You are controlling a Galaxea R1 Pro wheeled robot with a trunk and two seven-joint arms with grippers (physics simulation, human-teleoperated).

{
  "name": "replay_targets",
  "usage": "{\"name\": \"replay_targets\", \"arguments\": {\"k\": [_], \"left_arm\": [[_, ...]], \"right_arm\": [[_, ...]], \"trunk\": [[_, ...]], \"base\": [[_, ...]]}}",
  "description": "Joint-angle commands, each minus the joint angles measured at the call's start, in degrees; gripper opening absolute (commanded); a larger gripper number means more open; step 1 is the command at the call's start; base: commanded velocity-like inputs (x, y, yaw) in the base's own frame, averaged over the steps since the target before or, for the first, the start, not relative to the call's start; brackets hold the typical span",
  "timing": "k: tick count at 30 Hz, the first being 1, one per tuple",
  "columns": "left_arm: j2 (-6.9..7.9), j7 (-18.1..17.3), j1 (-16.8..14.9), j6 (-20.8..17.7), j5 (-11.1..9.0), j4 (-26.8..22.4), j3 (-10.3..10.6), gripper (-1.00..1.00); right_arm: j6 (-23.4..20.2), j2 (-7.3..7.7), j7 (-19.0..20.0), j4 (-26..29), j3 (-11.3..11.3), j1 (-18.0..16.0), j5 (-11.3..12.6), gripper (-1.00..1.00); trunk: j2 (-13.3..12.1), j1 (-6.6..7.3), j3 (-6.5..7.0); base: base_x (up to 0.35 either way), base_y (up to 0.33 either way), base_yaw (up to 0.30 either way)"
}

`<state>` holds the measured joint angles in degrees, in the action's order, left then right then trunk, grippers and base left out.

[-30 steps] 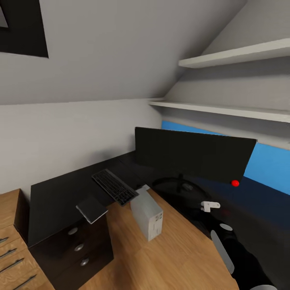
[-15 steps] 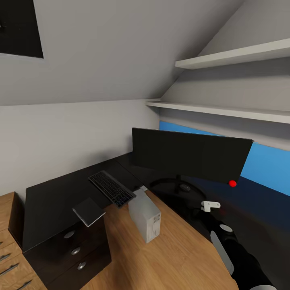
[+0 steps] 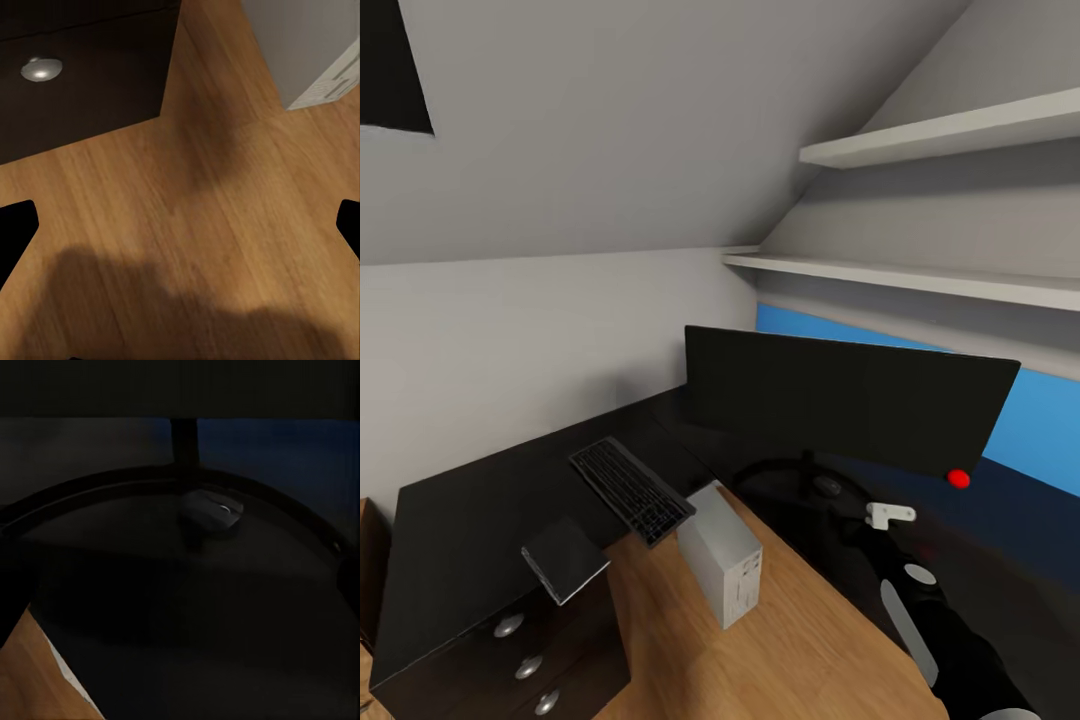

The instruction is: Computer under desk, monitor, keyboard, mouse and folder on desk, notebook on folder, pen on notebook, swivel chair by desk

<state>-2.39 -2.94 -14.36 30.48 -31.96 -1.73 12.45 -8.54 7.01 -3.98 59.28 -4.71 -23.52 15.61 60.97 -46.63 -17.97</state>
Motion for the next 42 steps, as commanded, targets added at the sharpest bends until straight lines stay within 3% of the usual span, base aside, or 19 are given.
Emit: {"name": "replay_targets", "arguments": {"k": [1, 11, 21, 29, 42], "left_arm": [[-0.02, -0.3, -0.1, 0.2, -0.6, 0.1, 0.3, 1.00], [-0.05, -0.3, -0.1, 0.2, -0.6, 0.1, 0.3, 1.00], [-0.06, -0.3, -0.1, 0.2, -0.6, 0.1, 0.3, 1.00], [-0.07, -0.3, -0.1, 0.2, -0.6, 0.1, 0.4, 1.00], [-0.07, 0.0, -0.1, 1.4, -0.8, 0.1, -0.1, 1.00]], "right_arm": [[-0.1, 0.06, -1.0, 0.0, -0.2, 0.0, 0.5, 1.00], [1.9, -0.09, -3.2, -2.2, -1.3, 0.0, 0.2, 1.00], [4.6, -0.96, -5.4, -4.4, -3.4, 0.0, -1.7, 1.00], [5.7, -1.94, -7.9, -5.2, -3.8, 0.0, -2.1, 1.00], [6.4, -2.17, -8.7, -5.9, -3.9, 0.0, -2.3, 1.00]], "trunk": [[0.0, -0.02, -0.07], [0.0, -0.02, -0.07], [0.0, -0.02, -0.07], [0.0, -0.02, -0.07], [0.8, -0.46, -0.43]], "base": [[0.130, 0.000, 0.000], [0.043, 0.000, 0.000], [0.004, 0.000, 0.000], [0.000, 0.000, 0.000], [0.000, 0.000, 0.000]]}}
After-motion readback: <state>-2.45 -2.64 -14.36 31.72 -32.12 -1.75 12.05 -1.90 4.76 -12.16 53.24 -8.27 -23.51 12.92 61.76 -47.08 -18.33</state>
